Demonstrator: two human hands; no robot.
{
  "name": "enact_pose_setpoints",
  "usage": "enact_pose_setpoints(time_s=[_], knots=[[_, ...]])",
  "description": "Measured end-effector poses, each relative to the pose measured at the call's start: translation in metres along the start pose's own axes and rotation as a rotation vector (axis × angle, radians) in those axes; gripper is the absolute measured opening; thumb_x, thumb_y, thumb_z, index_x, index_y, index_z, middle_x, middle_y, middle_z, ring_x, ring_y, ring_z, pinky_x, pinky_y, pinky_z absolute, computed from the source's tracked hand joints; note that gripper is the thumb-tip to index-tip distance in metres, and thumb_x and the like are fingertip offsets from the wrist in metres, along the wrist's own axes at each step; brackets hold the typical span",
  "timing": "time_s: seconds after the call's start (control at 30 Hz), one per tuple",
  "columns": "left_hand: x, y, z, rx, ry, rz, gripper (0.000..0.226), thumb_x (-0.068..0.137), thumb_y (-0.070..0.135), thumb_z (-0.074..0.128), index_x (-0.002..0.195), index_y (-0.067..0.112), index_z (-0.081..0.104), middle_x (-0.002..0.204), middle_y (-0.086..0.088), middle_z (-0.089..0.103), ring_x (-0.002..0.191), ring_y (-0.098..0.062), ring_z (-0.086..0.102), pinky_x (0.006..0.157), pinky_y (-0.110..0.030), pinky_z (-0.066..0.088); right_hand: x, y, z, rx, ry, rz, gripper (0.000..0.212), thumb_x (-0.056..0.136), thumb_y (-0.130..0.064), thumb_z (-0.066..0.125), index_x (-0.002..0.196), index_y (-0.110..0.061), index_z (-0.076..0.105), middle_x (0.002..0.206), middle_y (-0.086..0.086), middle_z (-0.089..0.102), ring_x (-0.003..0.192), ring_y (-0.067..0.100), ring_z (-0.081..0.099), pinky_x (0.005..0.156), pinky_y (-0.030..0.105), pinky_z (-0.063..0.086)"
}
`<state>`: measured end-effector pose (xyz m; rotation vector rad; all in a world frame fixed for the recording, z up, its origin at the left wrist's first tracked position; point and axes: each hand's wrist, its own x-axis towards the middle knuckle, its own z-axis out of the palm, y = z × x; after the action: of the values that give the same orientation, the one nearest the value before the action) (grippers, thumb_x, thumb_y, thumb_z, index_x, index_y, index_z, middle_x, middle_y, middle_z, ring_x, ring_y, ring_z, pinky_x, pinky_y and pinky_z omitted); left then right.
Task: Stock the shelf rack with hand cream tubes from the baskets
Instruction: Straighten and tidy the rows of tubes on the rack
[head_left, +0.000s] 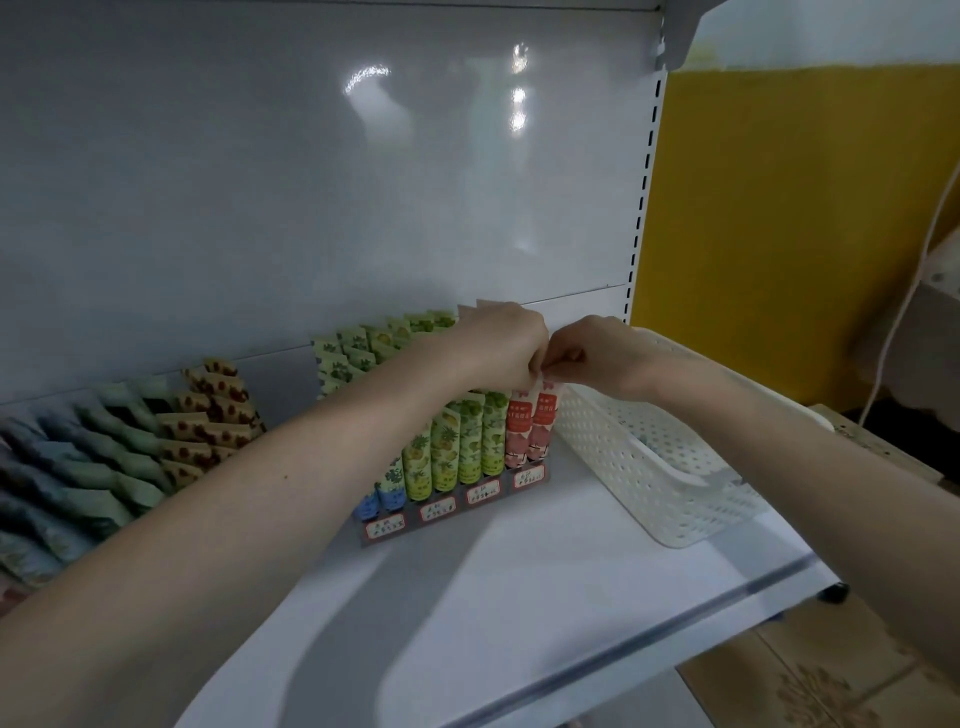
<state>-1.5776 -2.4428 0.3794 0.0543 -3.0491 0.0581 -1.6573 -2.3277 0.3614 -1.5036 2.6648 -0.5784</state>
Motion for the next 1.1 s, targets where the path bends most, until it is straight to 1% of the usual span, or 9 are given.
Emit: enact_pose_setpoints(time_s=[0.07,0.17,0.27,0.37,0.5,0.7,0.77,0.97,1.1], knots=[[0.000,-0.001,-0.001,-0.005,-0.017,-0.004,0.017,0.084,0.008,0.059,0.093,0.008,0.073,0.081,-0.001,0.067,0.094,-0.021,0.058,0.068,-0.030,0.043,0.001,0.000,0.002,0.013,-0.002,-0.016,0.019,0.090,-0.019,0.059,0.103,-0.013,0.069,0.103,0.003,0.069,0.099,0.020,0.062,0.084,0.032,0.049],[0.000,-0.003,-0.001,-0.020,-0.027,0.009,0.016,0.084,0.009,0.059,0.090,0.009,0.074,0.079,-0.002,0.066,0.093,-0.022,0.058,0.072,-0.031,0.046,0.001,-0.001,0.002,0.023,-0.006,-0.020,0.018,0.089,-0.019,0.059,0.102,-0.011,0.070,0.101,0.005,0.069,0.096,0.020,0.062,0.087,0.036,0.049],[-0.001,-0.005,0.000,-0.033,-0.015,0.026,0.016,0.085,0.011,0.061,0.092,0.010,0.075,0.087,-0.004,0.070,0.090,-0.022,0.059,0.077,-0.033,0.050,0.001,0.000,0.001,0.032,-0.001,-0.017,0.018,0.089,-0.020,0.059,0.101,-0.011,0.070,0.102,0.005,0.069,0.097,0.021,0.061,0.082,0.032,0.050],[-0.001,-0.007,0.000,-0.035,-0.011,0.040,0.015,0.084,0.012,0.063,0.095,0.011,0.075,0.082,-0.001,0.068,0.089,-0.021,0.058,0.079,-0.034,0.050,0.001,0.001,0.001,0.017,0.006,-0.010,0.018,0.091,-0.023,0.058,0.101,-0.013,0.069,0.101,0.002,0.068,0.096,0.018,0.060,0.063,0.014,0.039],[0.000,-0.010,0.000,-0.026,-0.014,0.044,0.015,0.084,0.016,0.065,0.096,0.013,0.074,0.072,0.007,0.053,0.089,-0.019,0.057,0.074,-0.028,0.044,0.002,0.001,0.002,0.018,0.006,-0.015,0.018,0.091,-0.022,0.058,0.101,-0.012,0.069,0.102,0.003,0.068,0.097,0.018,0.060,0.069,0.023,0.041],[-0.007,-0.023,-0.019,-0.191,0.147,-0.046,0.017,0.089,0.014,0.061,0.100,0.007,0.071,0.096,-0.002,0.065,0.086,-0.013,0.056,0.076,-0.022,0.040,0.004,0.005,-0.006,0.092,0.052,-0.063,0.013,0.090,-0.015,0.059,0.095,-0.008,0.069,0.091,0.001,0.064,0.085,0.013,0.057,0.065,0.015,0.040],[-0.008,-0.032,-0.026,-0.200,0.178,-0.081,0.017,0.088,0.015,0.062,0.100,0.007,0.071,0.093,-0.001,0.063,0.088,-0.015,0.057,0.075,-0.022,0.039,0.007,0.009,-0.012,0.133,0.106,-0.064,0.011,0.089,-0.012,0.059,0.093,-0.009,0.069,0.088,-0.001,0.063,0.081,0.012,0.057,0.062,0.011,0.039],[-0.004,-0.041,-0.015,-0.207,0.046,-0.080,0.018,0.082,0.016,0.070,0.098,0.010,0.074,0.107,-0.001,0.069,0.102,-0.015,0.060,0.092,-0.030,0.046,0.015,0.006,-0.015,0.123,0.050,-0.086,0.012,0.089,-0.016,0.060,0.092,-0.009,0.070,0.083,-0.006,0.061,0.082,0.014,0.060,0.067,0.015,0.045],[0.000,-0.040,-0.008,-0.151,0.005,-0.043,0.019,0.082,0.020,0.070,0.099,0.012,0.074,0.101,-0.003,0.071,0.090,-0.016,0.060,0.083,-0.029,0.047,0.022,-0.002,-0.010,0.081,0.005,-0.088,0.014,0.087,-0.013,0.060,0.094,-0.006,0.071,0.085,-0.002,0.062,0.086,0.017,0.060,0.075,0.023,0.046]])
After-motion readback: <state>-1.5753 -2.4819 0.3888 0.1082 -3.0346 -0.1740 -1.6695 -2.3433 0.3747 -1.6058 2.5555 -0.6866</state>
